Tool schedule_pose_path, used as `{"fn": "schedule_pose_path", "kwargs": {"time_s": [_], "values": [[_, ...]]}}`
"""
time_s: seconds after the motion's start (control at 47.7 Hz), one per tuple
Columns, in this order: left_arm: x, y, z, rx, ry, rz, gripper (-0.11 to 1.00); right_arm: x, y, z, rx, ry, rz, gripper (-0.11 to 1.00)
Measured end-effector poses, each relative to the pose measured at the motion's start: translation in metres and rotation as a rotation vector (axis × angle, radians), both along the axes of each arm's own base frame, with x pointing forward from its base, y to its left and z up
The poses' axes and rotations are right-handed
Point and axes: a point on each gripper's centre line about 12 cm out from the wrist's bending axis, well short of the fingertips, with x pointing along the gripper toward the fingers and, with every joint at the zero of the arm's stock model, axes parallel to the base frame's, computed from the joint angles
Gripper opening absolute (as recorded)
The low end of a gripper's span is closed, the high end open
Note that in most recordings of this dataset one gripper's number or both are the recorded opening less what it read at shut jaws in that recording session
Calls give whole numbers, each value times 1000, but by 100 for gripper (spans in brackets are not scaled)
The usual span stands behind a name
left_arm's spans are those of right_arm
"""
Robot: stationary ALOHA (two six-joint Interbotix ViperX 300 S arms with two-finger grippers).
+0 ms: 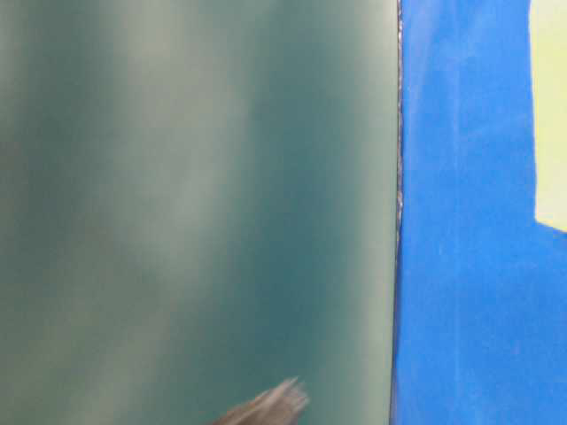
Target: Fold the yellow towel.
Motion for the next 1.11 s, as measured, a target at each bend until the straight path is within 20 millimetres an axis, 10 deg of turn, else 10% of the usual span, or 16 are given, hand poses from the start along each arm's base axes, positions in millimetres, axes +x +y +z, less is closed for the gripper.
{"fn": "schedule_pose_path", "kwargs": {"time_s": [0.314, 0.67, 1.11], "values": [[-78, 24, 31, 14, -246, 14, 53, -47, -23, 21, -77, -193, 12, 63], [-144, 50, 1, 21, -364, 101, 53, -87, -44, -16, -78, -281, -41, 63], [-160, 55, -19, 18, -364, 129, 53, -91, -46, -37, -82, -300, -43, 63]]}}
